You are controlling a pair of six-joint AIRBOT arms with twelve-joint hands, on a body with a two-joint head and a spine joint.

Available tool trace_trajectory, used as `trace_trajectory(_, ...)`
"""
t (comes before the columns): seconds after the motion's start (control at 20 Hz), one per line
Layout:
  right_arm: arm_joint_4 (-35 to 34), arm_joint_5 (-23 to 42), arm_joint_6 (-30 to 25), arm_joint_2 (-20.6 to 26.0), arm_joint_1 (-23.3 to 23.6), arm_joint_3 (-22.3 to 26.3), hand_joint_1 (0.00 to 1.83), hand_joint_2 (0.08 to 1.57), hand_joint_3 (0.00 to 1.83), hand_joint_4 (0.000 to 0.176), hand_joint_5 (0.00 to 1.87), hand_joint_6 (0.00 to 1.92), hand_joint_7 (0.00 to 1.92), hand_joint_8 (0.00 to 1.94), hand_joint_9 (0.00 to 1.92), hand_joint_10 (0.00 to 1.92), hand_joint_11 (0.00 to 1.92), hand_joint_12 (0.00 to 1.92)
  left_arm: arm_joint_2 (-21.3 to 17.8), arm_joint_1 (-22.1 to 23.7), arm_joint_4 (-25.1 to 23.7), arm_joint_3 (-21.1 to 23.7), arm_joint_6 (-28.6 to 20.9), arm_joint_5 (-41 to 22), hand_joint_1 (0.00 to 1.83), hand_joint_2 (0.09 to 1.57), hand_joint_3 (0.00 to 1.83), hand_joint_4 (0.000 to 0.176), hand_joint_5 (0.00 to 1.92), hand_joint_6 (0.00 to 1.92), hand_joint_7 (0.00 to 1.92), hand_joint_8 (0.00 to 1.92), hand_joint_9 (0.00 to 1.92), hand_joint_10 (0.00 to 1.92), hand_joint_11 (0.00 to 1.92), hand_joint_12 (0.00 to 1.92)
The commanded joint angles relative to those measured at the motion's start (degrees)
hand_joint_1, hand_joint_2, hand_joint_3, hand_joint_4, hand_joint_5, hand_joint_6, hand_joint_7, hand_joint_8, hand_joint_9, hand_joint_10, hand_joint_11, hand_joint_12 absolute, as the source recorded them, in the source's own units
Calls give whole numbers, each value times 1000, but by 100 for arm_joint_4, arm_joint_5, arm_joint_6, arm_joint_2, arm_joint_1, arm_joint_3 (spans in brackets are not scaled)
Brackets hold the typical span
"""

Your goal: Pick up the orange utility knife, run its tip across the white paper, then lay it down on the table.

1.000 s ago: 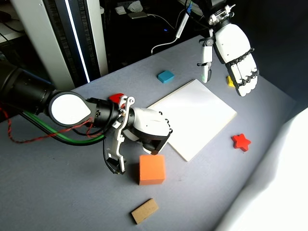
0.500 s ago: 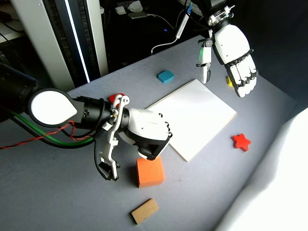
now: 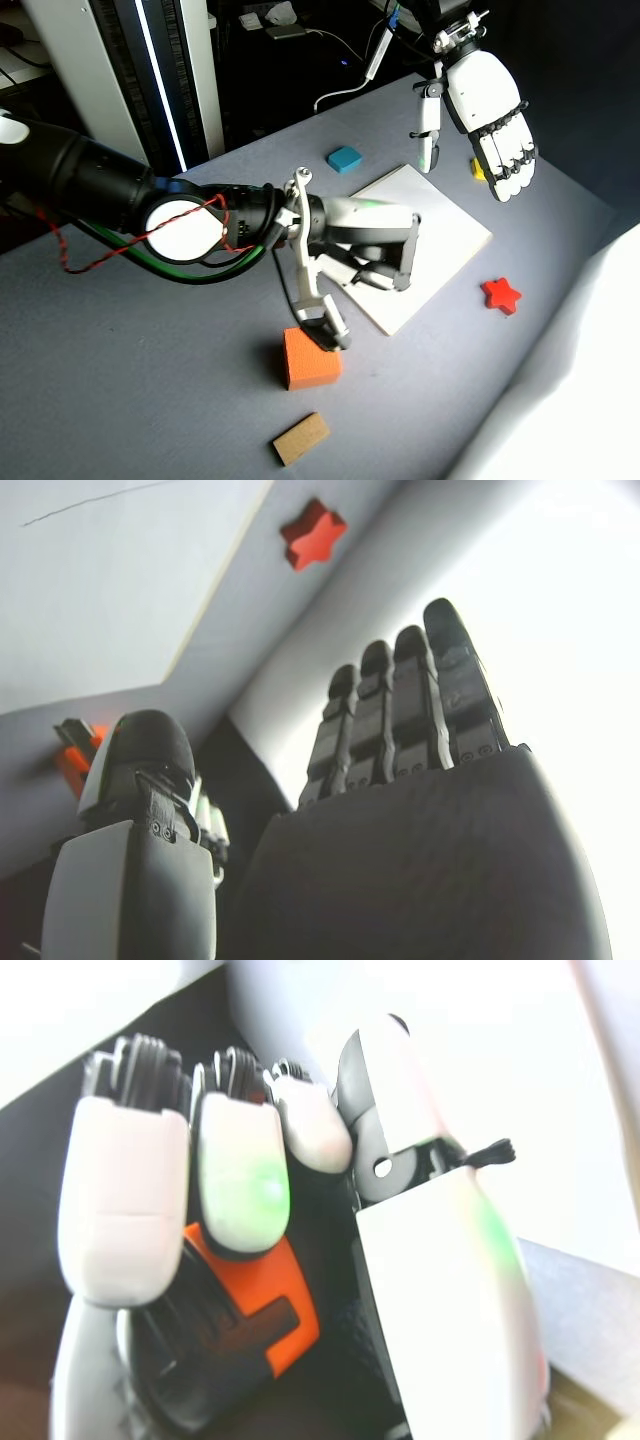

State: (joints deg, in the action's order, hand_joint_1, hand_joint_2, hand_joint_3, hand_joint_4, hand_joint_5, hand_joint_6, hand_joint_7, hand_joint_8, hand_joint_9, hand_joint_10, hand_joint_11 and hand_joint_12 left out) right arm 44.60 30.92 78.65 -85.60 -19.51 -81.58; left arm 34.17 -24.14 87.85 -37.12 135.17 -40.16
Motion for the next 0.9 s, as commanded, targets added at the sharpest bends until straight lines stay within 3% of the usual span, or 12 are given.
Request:
trace_trajectory(0.0, 129, 849, 146, -59, -19, -62, 1535, 1324, 0, 176, 1291, 1921, 1530, 1941, 1626, 1921, 1705, 1921, -3, 67, -325, -38, 27, -322, 269, 1271, 2, 0, 2, 1, 57, 1, 51, 3, 0, 343)
trace_trajectory(0.25, 994, 1574, 673, -640, -107, -857, 1529, 1326, 0, 176, 1292, 1921, 1544, 1941, 1643, 1921, 1718, 1921, 7, 61, -326, -74, 38, -323, 319, 1260, 0, 0, 18, 3, 76, 2, 63, 3, 0, 387)
trace_trajectory(0.4, 1130, 1733, 1232, -969, -185, -1278, 1538, 1318, 0, 176, 1274, 1921, 1543, 1941, 1641, 1921, 1718, 1921, 7, 60, -326, -73, 43, -322, 304, 1263, 0, 0, 6, 1, 72, 2, 58, 3, 0, 351)
trace_trajectory(0.5, 1207, 1860, 1334, -1189, -231, -1598, 1528, 1316, 0, 176, 1308, 1921, 1541, 1941, 1633, 1921, 1709, 1921, 14, 60, -326, -73, 43, -322, 308, 1258, 0, 0, 13, 2, 90, 4, 70, 5, 0, 415)
trace_trajectory(0.65, 1370, 1921, 1336, -1448, -276, -2002, 1526, 1316, 0, 176, 1296, 1921, 1535, 1941, 1631, 1921, 1708, 1921, 18, 55, -326, -73, 44, -321, 310, 1263, 1, 0, 7, 1, 63, 0, 57, 0, 0, 362)
trace_trajectory(0.85, 1485, 1988, 1267, -1503, -312, -2067, 1525, 1292, 0, 176, 1283, 1921, 1515, 1941, 1616, 1921, 1698, 1921, 19, 34, -325, -81, 44, -321, 316, 1263, 1, 0, 14, 2, 64, 1, 59, 1, 0, 354)
